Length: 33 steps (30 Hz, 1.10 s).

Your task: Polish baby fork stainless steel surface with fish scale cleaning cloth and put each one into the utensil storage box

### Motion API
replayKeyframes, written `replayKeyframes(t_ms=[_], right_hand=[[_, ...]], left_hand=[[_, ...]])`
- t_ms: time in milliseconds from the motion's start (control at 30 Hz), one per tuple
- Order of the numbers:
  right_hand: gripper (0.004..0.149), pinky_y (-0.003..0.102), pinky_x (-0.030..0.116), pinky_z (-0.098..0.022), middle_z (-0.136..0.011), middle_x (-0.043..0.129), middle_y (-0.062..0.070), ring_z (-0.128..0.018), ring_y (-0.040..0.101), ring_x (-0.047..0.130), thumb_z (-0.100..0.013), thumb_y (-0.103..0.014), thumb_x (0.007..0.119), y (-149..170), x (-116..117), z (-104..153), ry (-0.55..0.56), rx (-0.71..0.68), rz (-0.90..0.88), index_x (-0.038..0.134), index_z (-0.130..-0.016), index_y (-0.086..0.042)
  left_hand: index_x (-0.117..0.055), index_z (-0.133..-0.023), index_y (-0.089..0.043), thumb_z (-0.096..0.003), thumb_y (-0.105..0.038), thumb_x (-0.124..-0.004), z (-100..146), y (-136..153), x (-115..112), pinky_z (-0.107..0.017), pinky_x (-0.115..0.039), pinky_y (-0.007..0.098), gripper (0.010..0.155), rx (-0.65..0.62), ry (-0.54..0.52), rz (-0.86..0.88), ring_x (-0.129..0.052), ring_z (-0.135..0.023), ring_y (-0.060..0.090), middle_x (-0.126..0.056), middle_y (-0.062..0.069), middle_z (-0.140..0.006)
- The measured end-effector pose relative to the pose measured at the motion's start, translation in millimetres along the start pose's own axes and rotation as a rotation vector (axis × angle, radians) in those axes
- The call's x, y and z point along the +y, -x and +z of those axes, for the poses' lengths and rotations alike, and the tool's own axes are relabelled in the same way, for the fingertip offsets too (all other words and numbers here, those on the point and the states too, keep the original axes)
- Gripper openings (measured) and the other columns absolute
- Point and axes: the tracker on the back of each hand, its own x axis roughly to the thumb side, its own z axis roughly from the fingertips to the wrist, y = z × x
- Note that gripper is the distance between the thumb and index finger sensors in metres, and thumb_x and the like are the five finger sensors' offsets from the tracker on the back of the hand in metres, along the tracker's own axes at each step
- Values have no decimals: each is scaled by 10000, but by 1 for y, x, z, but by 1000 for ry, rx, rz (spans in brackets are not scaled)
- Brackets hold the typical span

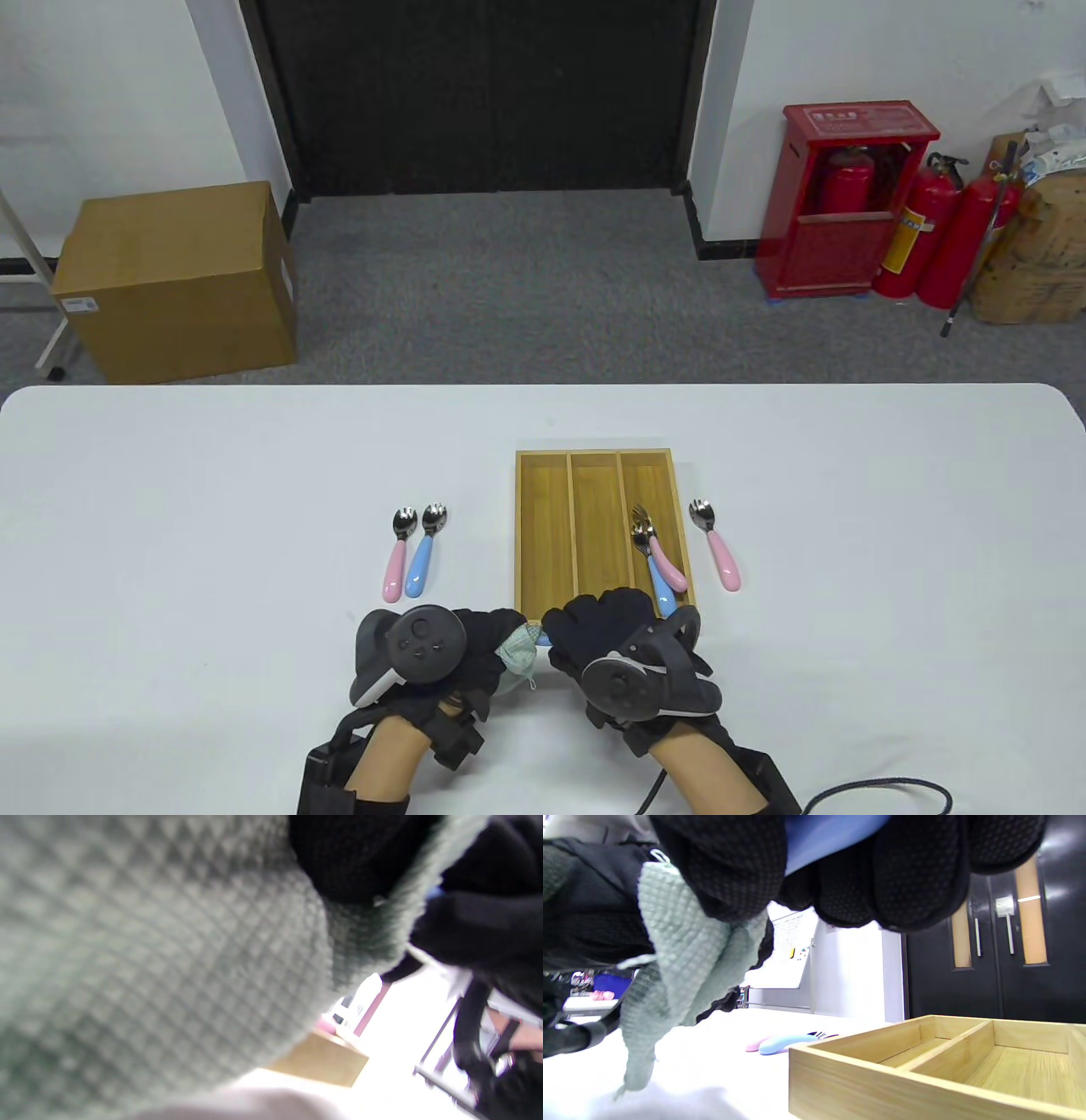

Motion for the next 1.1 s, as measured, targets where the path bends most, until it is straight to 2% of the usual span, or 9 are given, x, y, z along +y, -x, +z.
replayKeyframes(t_ms=[167,267,367,567,667,700,867,967,1100], right_hand=[[482,599,744,-418,-675,919,182,-370,310,947,-363,-331,851,10,1,0,-16,64,-94,839,-810,-150],[483,599,744,-414,-666,923,186,-358,312,944,-358,-320,850,14,2,-2,-25,83,-77,844,-806,-141],[479,594,754,-406,-647,931,186,-341,307,950,-357,-322,861,33,1,-1,-12,155,-37,850,-797,-134],[470,583,779,-360,-573,963,207,-268,301,970,-372,-346,896,76,4,-5,62,459,-112,878,-760,-80],[458,580,785,-348,-546,977,211,-247,304,973,-373,-356,902,92,13,-16,16,611,-73,901,-734,-73],[454,582,782,-355,-548,980,209,-251,309,975,-378,-362,899,97,16,-21,-29,658,-50,906,-730,-76],[435,611,739,-416,-636,967,198,-360,363,965,-382,-394,894,98,29,-44,-125,776,58,934,-717,-119],[435,637,671,-495,-798,843,224,-518,397,904,-384,-406,894,92,37,-54,-153,801,113,946,-700,-112],[437,668,585,-569,-911,726,230,-660,438,821,-388,-404,890,89,46,-60,-212,821,130,948,-701,-104]], left_hand=[[-970,-753,-146,-416,-416,-858,1,18,9,-457,-856,497,446,124,-104,97,-1087,-283,204,-1093,21,-423],[-976,-733,-138,-409,-411,-856,4,22,11,-454,-857,502,440,143,-132,9,-1090,-278,212,-1094,27,-415],[-960,-751,-159,-415,-420,-849,9,30,18,-471,-853,501,439,163,-151,-127,-1095,-313,210,-1090,21,-449],[-925,-796,-157,-441,-419,-850,14,48,26,-500,-820,527,447,211,-172,-11,-1087,-378,244,-1078,43,-513],[-913,-809,-161,-449,-422,-846,15,49,26,-507,-815,531,450,213,-173,-2,-1086,-395,249,-1074,44,-533],[-911,-812,-159,-450,-423,-847,14,48,25,-508,-813,534,452,207,-166,-7,-1086,-399,251,-1075,46,-537],[-900,-827,-160,-459,-428,-845,13,46,23,-515,-807,538,459,199,-149,-13,-1085,-417,259,-1071,50,-557],[-898,-829,-155,-459,-428,-846,13,46,22,-514,-805,542,463,196,-137,-9,-1085,-419,265,-1071,55,-560],[-895,-832,-154,-461,-429,-845,12,45,21,-516,-802,544,465,192,-125,-10,-1084,-424,268,-1070,58,-564]])
